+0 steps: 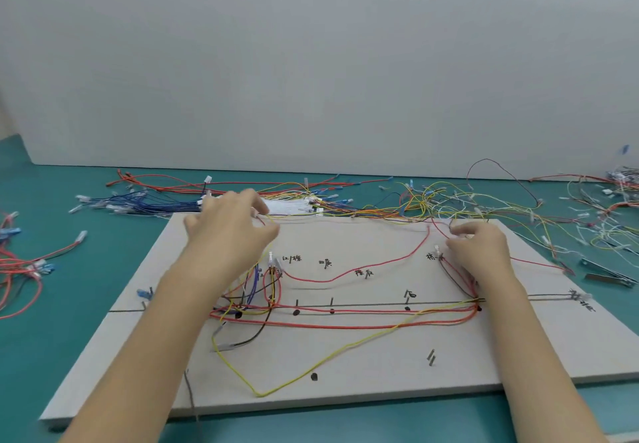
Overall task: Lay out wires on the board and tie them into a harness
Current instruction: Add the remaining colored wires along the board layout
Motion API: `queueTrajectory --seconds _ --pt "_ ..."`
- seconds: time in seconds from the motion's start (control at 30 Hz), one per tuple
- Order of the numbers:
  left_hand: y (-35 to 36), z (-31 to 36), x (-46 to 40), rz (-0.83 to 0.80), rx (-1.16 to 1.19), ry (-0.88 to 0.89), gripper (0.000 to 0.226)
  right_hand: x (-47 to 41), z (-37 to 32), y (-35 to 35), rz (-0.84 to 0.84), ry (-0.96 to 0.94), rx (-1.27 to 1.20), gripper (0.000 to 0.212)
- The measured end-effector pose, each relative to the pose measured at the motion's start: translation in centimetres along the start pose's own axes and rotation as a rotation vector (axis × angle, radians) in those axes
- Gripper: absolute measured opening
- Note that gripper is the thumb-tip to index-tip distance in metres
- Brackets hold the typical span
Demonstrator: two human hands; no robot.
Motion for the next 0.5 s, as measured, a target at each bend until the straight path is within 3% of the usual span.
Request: queueTrajectory --seconds 0.07,0.23,0.33,0.5 --pt "1.6 1.0 -0.2 -0.059 -0.042 0.054 0.025 -0.3 -0.4 -0.6 0.047 0.0 0.065 0.017" --pt "5.4 2.4 -2.5 -0.253 -0.186 0.187 0.036 -0.9 -1.0 -1.6 0.139 0.04 0.174 0.018" --pt "7.1 2.2 -4.0 -0.368 -0.214 0.206 0.042 -1.2 -0.1 -1.3 0.068 0.082 0.155 0.023" --pt "7.9 0.7 -7.0 -0.306 -0.284 0.185 0.041 -0.5 0.6 -1.0 0.025 0.126 0.123 0.021"
Point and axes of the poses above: each hand's wrist, its own x-axis away from the middle knuckle, its own y-axis out of the palm, z = x × y, the point moved 4 cm from there along -x, towards the middle knuckle, and after that the axes turned 13 degrees about -y, right-handed, at the moved point
